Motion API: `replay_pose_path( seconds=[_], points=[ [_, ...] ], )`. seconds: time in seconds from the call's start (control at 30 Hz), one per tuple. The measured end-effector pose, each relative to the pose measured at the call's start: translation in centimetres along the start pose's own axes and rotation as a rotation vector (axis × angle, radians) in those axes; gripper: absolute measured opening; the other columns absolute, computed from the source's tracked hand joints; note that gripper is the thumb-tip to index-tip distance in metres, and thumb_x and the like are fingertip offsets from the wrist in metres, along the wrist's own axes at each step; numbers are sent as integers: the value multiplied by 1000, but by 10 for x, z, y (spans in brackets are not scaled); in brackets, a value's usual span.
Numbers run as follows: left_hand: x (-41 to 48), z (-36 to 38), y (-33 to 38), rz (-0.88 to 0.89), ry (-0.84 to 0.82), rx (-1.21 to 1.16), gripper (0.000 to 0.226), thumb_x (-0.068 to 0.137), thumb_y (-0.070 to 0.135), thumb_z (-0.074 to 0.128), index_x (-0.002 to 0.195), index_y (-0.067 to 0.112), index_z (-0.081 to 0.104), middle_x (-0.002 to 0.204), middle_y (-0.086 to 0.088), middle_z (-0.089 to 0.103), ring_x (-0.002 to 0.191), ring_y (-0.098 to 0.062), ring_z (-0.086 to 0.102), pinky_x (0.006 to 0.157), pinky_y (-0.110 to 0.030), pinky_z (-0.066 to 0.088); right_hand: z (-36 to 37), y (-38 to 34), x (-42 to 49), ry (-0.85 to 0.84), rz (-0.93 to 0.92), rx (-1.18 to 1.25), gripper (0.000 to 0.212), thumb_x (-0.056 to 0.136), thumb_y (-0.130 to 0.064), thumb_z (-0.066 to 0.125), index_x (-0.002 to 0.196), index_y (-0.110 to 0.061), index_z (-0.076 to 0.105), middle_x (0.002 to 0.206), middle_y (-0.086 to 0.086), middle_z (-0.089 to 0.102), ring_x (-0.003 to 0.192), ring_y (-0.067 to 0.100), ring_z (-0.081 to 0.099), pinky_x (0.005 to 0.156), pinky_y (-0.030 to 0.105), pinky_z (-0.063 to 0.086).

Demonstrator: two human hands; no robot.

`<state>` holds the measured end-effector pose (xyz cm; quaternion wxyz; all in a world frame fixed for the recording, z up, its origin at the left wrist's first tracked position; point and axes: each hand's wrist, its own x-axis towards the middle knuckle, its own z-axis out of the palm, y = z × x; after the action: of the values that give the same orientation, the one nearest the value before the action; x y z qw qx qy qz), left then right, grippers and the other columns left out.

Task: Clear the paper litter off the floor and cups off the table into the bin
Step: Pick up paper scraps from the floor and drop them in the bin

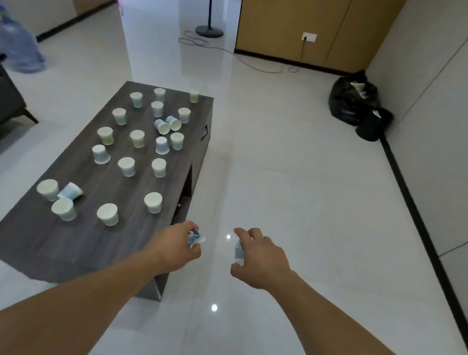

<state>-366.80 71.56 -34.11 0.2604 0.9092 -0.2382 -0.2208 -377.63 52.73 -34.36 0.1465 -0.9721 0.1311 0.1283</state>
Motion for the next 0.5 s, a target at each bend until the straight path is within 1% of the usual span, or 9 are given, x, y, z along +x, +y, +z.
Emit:
replay_pose_path(
  seconds=[0.07, 0.17, 0.23, 0.27, 0.33, 0.4, 0.5],
  points=[
    [31, 6, 16, 18, -36, 10, 38, 85, 34, 61, 121, 25, 52, 98, 5, 58, 70, -6, 57, 52, -16, 38, -10, 30, 15, 5, 45, 13, 80, 82, -46, 59, 149, -29, 21, 142, 4, 37, 118, 29, 48, 88, 38, 46],
    [84, 15, 32, 49, -89, 36, 41, 86, 34, 61, 124, 24, 51, 100, 7, 56, 74, -5, 57, 56, -16, 39, -22, 64, 44, -5, 98, 35, 79, 82, -46, 59, 149, -30, 21, 142, 3, 37, 118, 28, 48, 86, 37, 45],
    [131, 17, 43, 66, -108, 40, 41, 86, 33, 61, 124, 23, 52, 99, 6, 57, 73, -6, 58, 56, -17, 42, -35, 86, 71, 3, 128, 40, 80, 82, -46, 59, 150, -30, 21, 142, 2, 37, 118, 28, 48, 87, 36, 44],
    [155, 17, 50, 79, -114, 43, 41, 86, 33, 61, 124, 22, 53, 100, 5, 58, 74, -9, 59, 58, -20, 43, -43, 97, 85, 19, 145, 41, 80, 82, -46, 59, 150, -30, 21, 142, 2, 38, 118, 28, 49, 87, 35, 44],
    [203, 15, 68, 121, -135, 54, 40, 86, 33, 61, 124, 20, 53, 107, 0, 62, 82, -15, 61, 68, -25, 48, -60, 120, 111, 41, 195, 49, 79, 82, -45, 59, 150, -29, 22, 142, 2, 38, 118, 29, 49, 88, 35, 45],
    [245, 12, 90, 170, -159, 54, 39, 86, 33, 61, 122, 21, 54, 113, -1, 63, 87, -16, 60, 76, -26, 49, -80, 140, 134, 27, 256, 63, 79, 82, -45, 59, 150, -29, 21, 142, 2, 37, 118, 28, 49, 88, 36, 46],
    [306, 8, 125, 245, -200, 67, 39, 86, 34, 60, 123, 23, 54, 117, 0, 62, 86, -14, 57, 74, -24, 45, -103, 170, 166, 41, 332, 87, 79, 82, -46, 58, 150, -30, 20, 142, 2, 37, 118, 27, 49, 88, 36, 47]
  ],
)
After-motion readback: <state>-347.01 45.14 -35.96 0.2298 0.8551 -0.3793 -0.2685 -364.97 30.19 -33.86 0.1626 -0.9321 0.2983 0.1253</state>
